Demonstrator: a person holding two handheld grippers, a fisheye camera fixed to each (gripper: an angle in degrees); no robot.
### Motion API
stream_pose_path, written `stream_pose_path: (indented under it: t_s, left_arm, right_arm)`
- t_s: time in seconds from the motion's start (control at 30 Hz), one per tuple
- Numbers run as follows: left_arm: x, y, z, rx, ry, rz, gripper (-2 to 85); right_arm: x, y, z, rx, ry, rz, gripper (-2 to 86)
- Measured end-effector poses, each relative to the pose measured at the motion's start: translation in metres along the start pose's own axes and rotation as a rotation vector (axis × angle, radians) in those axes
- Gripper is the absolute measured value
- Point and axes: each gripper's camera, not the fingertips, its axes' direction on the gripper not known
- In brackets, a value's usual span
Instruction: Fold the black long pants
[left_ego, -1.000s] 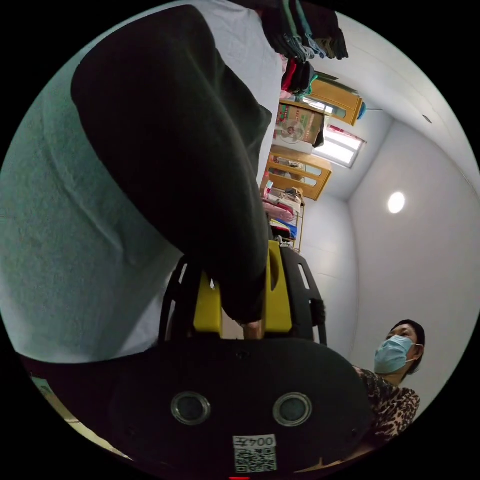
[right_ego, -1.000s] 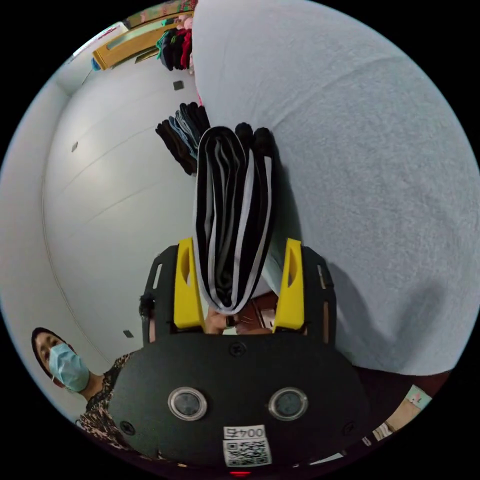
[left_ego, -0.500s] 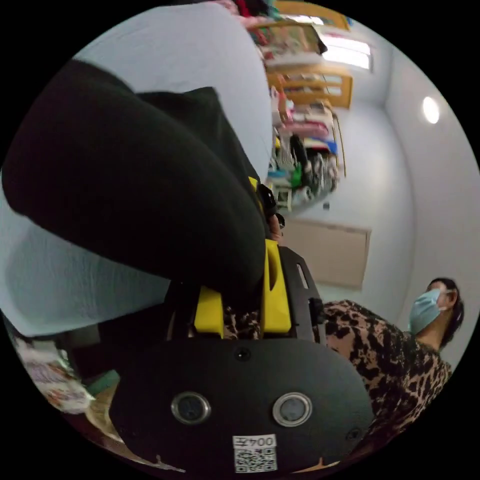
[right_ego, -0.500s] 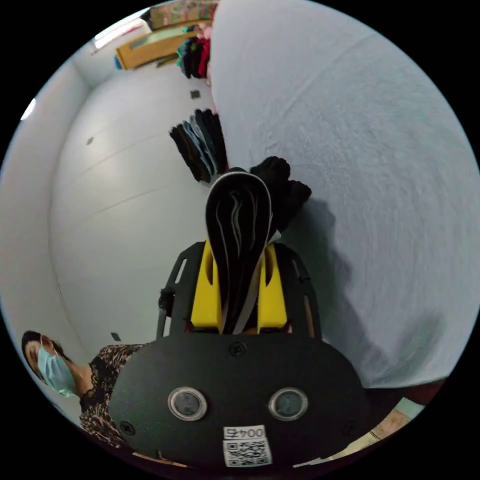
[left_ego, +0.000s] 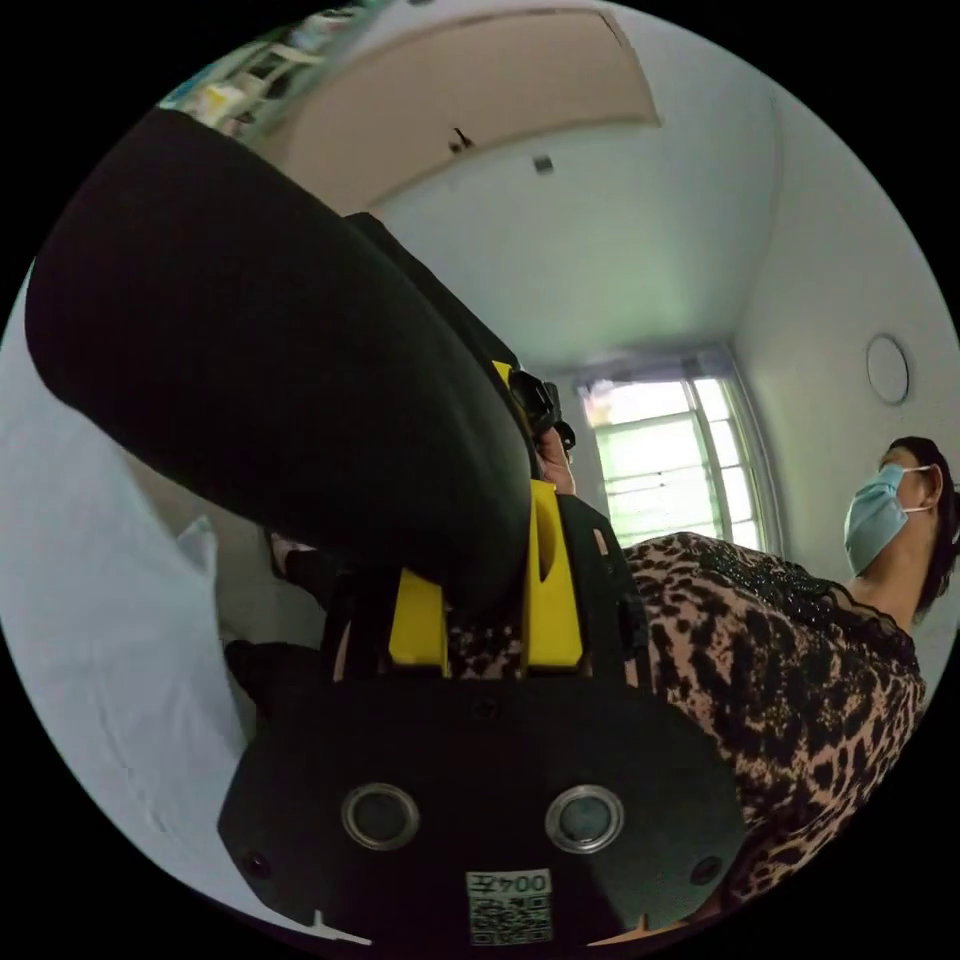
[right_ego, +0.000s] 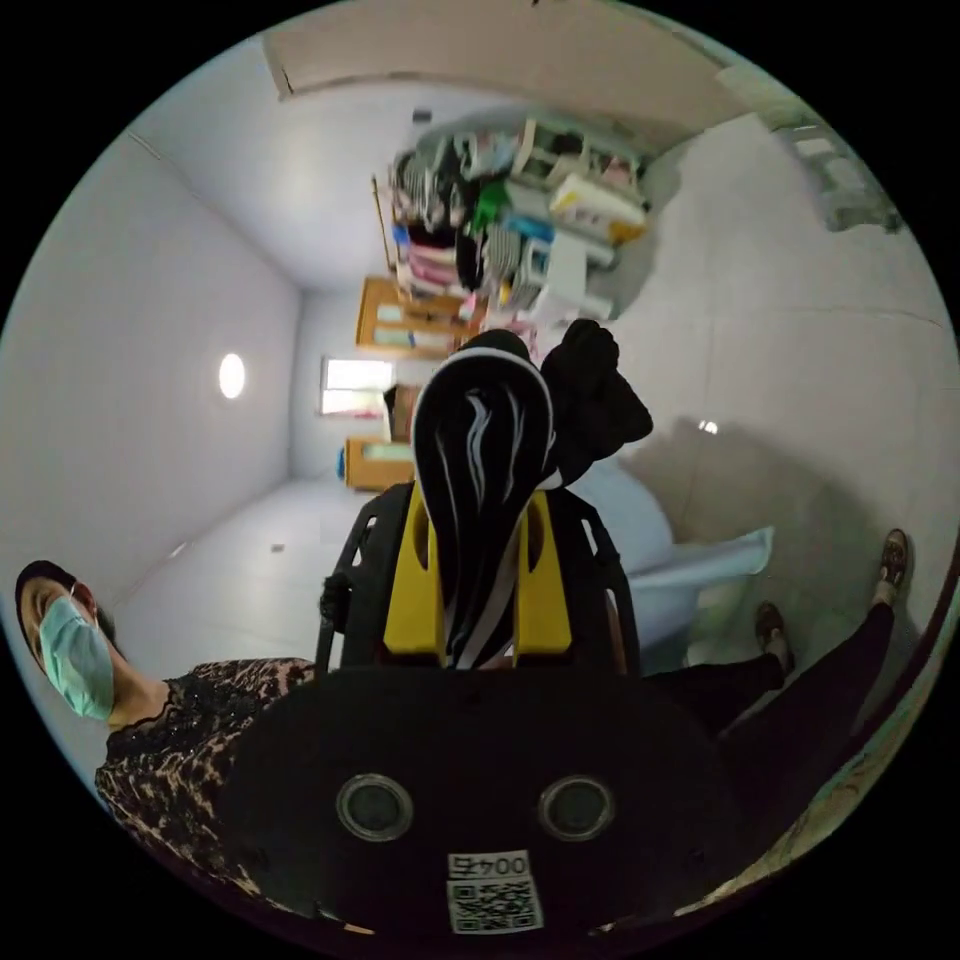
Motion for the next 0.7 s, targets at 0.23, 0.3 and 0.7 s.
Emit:
stream_pose_path:
  t_s: [0.23,0.3,0.7]
  left_arm:
    - [0.105,-0.213,0.304,-0.468,0.125,0.259,13.5]
    - [0.135,-0.251,0.385,-0.561,0.154,0.299,13.5]
    - [0.287,-0.405,0.765,-0.897,0.252,0.417,13.5]
  right_arm:
    - [0.074,0.203,-0.215,0.552,0.033,0.093,11.2]
    - [0.091,0.251,-0.260,0.656,0.045,0.116,11.2]
    - [0.161,0.479,-0.410,1.056,0.114,0.209,11.2]
